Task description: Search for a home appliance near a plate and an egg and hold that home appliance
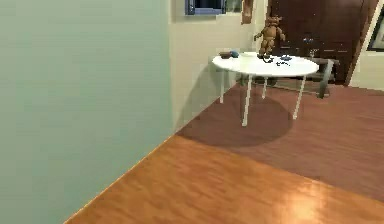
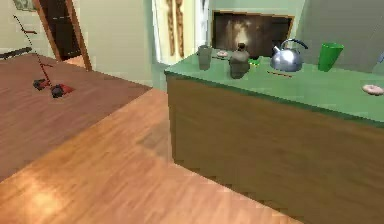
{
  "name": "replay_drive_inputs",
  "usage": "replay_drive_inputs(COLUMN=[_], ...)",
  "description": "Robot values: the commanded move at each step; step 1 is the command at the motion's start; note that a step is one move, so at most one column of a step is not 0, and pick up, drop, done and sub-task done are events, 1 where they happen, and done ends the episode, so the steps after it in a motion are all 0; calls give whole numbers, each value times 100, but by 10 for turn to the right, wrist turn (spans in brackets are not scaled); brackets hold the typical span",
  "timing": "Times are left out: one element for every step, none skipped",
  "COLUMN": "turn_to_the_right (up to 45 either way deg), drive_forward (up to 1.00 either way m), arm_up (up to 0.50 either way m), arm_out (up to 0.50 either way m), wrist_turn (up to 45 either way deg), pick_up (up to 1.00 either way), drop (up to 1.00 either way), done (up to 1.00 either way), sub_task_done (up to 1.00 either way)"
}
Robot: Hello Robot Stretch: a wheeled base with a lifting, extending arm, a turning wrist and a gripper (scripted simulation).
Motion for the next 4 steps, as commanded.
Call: replay_drive_inputs(turn_to_the_right=[-450, -450, -450, -120], drive_forward=[0, 0, 0, 0], arm_up=[0, 0, 0, 0], arm_out=[0, 0, 0, 0], wrist_turn=[0, 0, 0, 0], pick_up=[0, 0, 0, 0], drop=[0, 0, 0, 0], done=[0, 0, 0, 0], sub_task_done=[0, 0, 0, 0])
